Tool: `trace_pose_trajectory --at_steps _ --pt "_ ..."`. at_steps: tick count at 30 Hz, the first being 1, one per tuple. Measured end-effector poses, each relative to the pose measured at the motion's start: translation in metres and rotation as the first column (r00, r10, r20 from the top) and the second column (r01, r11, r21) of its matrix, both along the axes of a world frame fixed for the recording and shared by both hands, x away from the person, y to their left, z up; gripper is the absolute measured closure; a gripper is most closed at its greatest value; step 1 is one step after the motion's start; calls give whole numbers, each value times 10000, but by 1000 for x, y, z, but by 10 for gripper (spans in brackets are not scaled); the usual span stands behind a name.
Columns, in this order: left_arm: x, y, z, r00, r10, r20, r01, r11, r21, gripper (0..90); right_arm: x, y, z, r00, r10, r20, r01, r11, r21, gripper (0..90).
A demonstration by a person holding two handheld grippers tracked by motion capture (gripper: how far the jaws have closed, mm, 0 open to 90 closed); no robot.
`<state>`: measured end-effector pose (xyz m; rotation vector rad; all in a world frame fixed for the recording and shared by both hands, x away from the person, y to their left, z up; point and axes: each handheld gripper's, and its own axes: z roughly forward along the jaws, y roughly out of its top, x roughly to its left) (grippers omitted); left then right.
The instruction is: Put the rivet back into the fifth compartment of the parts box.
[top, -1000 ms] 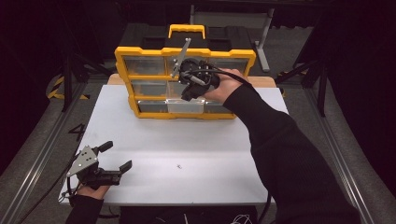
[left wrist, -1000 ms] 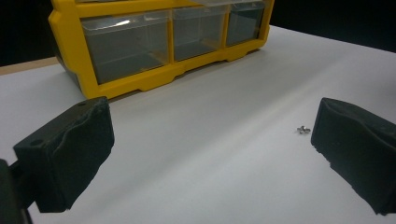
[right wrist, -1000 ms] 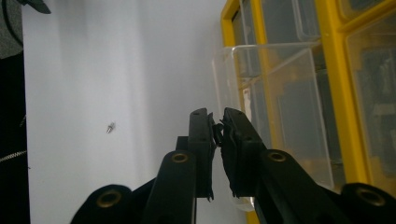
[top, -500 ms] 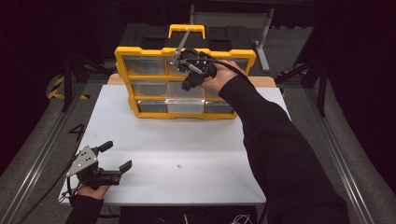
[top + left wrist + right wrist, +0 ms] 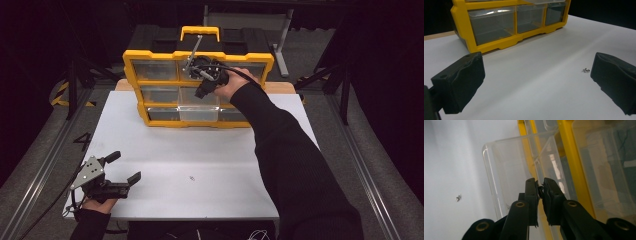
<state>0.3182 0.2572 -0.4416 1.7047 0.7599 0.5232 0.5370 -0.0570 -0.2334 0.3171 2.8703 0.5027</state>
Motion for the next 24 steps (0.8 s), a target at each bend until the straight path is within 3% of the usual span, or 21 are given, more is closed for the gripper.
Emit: trace_pose_trajectory --at_steps 14,24 --pt "0 0 0 10000 10 -21 -10 10000 -25 2 10 2 -28 9992 46 -385 -59 9994 -355 817" --pt "0 0 0 10000 -3 -23 3 10000 -23 2 15 2 -37 9980 -182 -608 148 9983 -561 817"
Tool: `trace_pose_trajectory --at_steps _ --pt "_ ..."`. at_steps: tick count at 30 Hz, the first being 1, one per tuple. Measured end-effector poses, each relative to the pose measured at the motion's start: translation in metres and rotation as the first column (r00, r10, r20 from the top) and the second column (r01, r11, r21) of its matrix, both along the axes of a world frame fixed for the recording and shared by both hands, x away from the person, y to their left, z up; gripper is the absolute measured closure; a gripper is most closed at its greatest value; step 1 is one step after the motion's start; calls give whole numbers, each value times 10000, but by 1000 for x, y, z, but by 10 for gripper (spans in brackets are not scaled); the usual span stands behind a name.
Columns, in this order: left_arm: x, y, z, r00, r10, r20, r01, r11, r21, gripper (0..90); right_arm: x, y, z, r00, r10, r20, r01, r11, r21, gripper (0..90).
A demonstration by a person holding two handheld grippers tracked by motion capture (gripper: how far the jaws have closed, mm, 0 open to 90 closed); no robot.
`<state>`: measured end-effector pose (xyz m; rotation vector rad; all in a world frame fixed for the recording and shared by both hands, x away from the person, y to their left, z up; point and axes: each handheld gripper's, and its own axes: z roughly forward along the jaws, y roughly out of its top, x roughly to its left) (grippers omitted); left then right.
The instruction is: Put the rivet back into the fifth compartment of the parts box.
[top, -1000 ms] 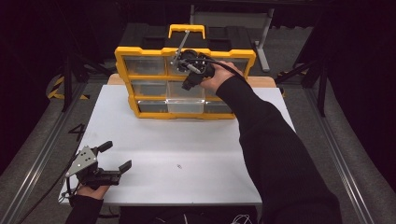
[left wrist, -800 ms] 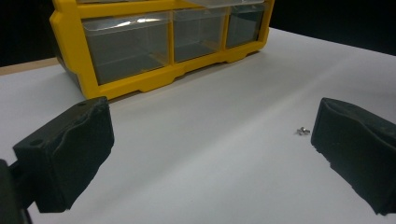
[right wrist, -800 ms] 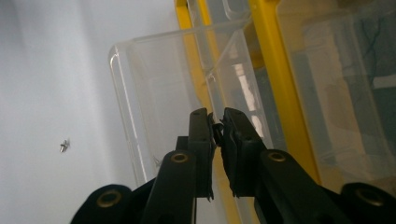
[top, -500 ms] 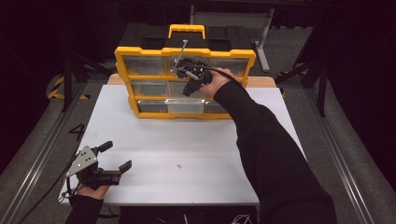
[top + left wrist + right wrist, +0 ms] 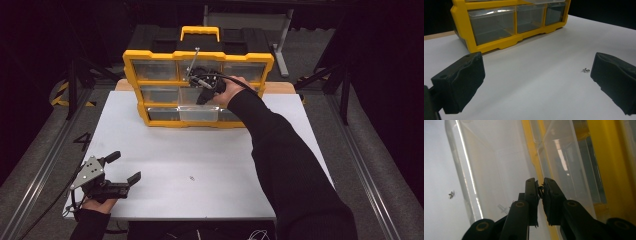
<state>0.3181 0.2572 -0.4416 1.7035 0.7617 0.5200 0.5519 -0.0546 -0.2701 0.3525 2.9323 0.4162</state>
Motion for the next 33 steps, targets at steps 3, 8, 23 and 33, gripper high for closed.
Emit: trace_pose_trajectory --at_steps 3,8,23,33 --pt "0 0 0 10000 7 11 -7 10000 -8 2 1 0 -3 9999 -84 -90 83 10000 -39 817" --pt "0 0 0 10000 -2 5 2 10000 -12 2 3 1 -6 9999 -29 -102 28 10000 -94 816" --pt "0 0 0 10000 -10 -32 10 10000 -7 2 -3 -2 4 9994 41 329 -44 9999 98 725" --pt "0 -1 0 10000 -18 27 18 10000 1 2 -24 -13 32 9949 -22 1004 -49 9974 713 559"
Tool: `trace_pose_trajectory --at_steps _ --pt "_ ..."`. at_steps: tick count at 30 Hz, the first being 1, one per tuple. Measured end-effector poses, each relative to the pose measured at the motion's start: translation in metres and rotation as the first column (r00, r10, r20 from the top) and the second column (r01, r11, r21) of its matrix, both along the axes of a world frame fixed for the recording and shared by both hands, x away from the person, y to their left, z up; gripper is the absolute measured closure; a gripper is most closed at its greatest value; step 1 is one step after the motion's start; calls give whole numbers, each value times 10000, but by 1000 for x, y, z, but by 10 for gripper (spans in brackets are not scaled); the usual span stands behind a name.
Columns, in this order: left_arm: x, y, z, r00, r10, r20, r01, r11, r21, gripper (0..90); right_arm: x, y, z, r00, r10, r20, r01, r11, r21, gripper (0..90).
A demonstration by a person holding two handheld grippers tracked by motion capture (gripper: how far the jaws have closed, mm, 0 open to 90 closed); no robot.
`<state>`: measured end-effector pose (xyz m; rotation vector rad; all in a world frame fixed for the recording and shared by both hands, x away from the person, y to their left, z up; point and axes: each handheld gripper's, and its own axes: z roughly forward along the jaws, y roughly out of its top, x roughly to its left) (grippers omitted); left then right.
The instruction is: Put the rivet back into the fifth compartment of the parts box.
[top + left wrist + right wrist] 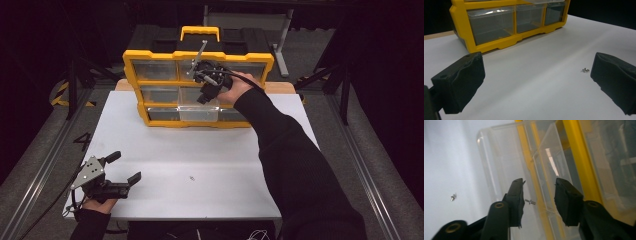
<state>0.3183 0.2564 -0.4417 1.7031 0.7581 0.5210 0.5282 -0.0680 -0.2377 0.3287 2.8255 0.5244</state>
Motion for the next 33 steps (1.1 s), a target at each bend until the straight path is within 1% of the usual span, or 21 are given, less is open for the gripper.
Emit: trace_pose_trajectory --at_steps 1,3,5,7,8,9,10,13,14,15,19,24,29,33 --pt "0 0 0 10000 -17 8 17 10000 27 2 0 0 0 10000 0 0 0 10000 0 559" --pt "0 0 0 10000 0 -25 0 10000 2 2 -7 -1 6 10000 17 70 -18 9998 174 514" --pt "0 0 0 10000 -15 -29 15 10000 9 2 -16 -2 11 9998 53 199 -60 9994 334 431" --pt "0 0 0 10000 -16 -39 16 10000 30 2 -22 -2 15 9995 117 278 -127 9993 363 376" --pt "0 0 0 10000 -26 -47 27 10000 34 2 -31 -1 17 9995 184 258 -196 9986 486 344" --pt "0 0 0 10000 -15 -44 15 10000 27 2 -31 -1 17 9995 184 258 -196 9986 486 344" --pt "0 0 0 10000 -13 -38 13 10000 28 2 -35 -1 18 9990 322 307 -336 9983 479 328" --pt "0 0 0 10000 -18 -14 18 10000 28 2 -50 0 18 9984 463 334 -482 9971 586 295" --pt "0 0 0 10000 -14 -17 14 10000 22 2 -55 1 18 9973 665 326 -682 9960 571 284" --pt "0 0 0 10000 -11 -14 11 10000 20 2 -59 1 17 9973 656 335 -674 9960 583 274" --pt "0 -1 0 10000 -16 8 16 10000 24 2 -73 3 12 9947 967 344 -986 9933 608 240" --pt "0 -1 0 10000 2 -21 -2 10000 -10 2 -87 3 3 9930 1151 250 -1165 9913 613 223" --pt "0 -1 0 10000 -12 9 12 10000 25 2 -94 4 -10 9925 1210 147 -1217 9908 585 215" --pt "0 -1 0 10000 8 -2 -8 10000 -8 2 -97 4 -26 9904 1384 -10 -1380 9883 649 212"
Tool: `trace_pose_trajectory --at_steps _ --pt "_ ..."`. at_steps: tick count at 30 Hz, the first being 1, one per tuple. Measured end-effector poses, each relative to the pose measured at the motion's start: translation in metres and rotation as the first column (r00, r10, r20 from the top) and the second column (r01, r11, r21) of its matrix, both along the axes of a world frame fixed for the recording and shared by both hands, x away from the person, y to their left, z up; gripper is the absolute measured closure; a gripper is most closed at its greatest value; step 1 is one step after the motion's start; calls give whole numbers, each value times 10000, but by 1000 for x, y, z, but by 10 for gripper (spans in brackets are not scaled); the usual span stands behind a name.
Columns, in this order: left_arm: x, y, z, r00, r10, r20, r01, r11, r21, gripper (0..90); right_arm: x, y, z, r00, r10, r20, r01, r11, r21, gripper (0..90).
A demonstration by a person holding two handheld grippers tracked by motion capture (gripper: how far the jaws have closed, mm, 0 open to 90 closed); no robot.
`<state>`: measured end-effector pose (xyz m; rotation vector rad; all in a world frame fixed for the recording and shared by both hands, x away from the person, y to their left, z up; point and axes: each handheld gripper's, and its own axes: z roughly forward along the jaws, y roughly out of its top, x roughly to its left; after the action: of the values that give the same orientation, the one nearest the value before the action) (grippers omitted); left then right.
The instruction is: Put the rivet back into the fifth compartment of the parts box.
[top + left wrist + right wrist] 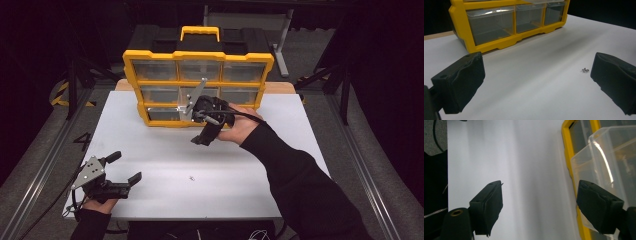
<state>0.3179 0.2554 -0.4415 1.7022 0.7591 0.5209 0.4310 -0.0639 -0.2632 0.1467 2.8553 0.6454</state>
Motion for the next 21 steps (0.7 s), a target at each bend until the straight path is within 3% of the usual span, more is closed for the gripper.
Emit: trace_pose_trajectory --at_steps 14,21 --pt "0 1 0 10000 17 7 -17 10000 23 2 -16 6 -48 9990 34 -439 -33 10000 16 213" --pt "-1 1 0 10000 22 -24 -22 10000 -12 2 -21 12 -73 9986 102 -526 -128 9988 -478 213"
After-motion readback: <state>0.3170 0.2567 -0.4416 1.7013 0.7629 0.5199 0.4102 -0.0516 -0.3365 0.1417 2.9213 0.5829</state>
